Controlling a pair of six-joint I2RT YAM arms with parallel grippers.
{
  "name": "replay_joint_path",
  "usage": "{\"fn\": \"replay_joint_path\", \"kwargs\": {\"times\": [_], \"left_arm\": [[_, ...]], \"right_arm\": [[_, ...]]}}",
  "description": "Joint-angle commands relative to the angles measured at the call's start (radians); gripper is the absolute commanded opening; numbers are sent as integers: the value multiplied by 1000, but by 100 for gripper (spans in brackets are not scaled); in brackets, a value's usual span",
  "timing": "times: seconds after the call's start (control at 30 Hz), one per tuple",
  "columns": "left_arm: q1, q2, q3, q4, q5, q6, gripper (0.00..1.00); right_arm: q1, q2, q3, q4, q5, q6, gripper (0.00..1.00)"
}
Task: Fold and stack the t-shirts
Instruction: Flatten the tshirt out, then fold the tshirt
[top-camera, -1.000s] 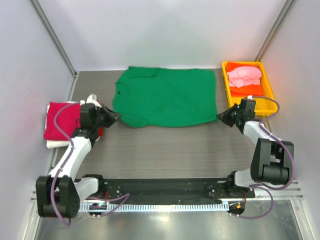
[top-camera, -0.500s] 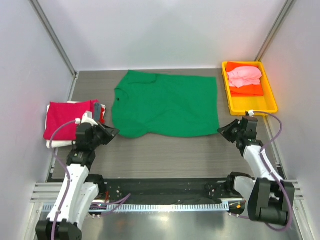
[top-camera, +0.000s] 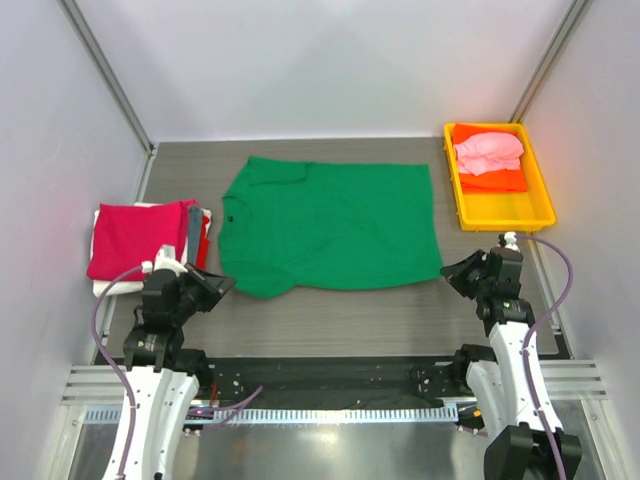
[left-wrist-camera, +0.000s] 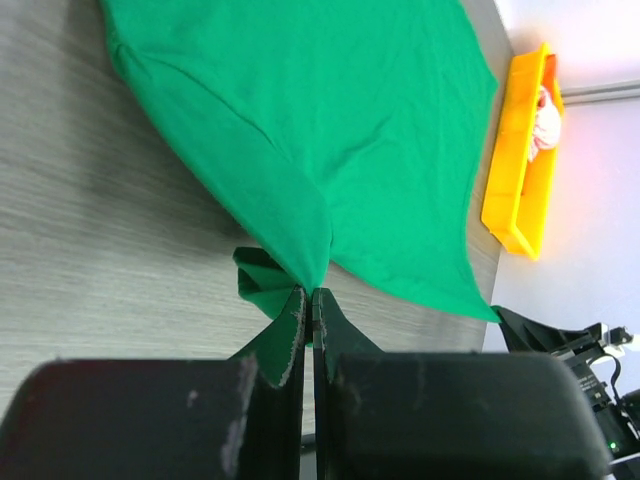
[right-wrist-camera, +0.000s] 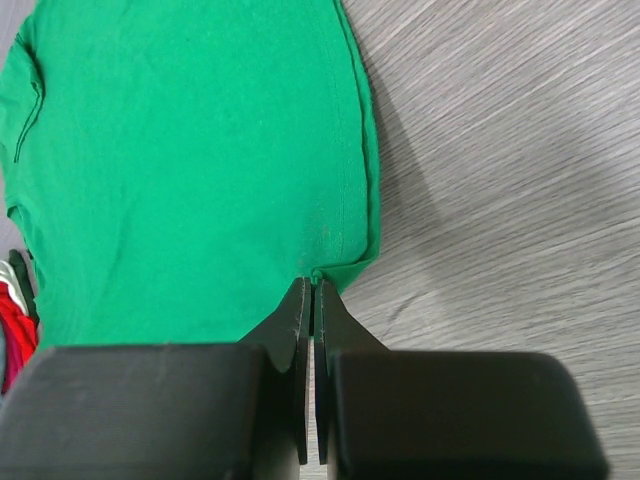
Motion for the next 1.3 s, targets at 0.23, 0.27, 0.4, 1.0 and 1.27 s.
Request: {"fn": "replay_joint_path", "kwargs": {"times": [0.23, 0.27, 0.4, 1.0, 1.27], "left_arm": [[-2, 251, 106, 104, -30, 38, 0], [-2, 275, 123, 119, -33, 48, 0], [-2, 454, 226, 149, -12, 91, 0], [-2, 1076, 683, 138, -9, 242, 0], [-2, 1254, 879, 64, -33, 289, 0]], "right_arm": [[-1, 170, 80, 76, 23, 3, 1], [0, 208, 91, 93, 23, 0, 1], [-1, 311, 150, 125, 26, -9, 1], [8, 719, 363, 300, 34, 23, 1], [17, 837, 433, 323, 42, 43, 1]]}}
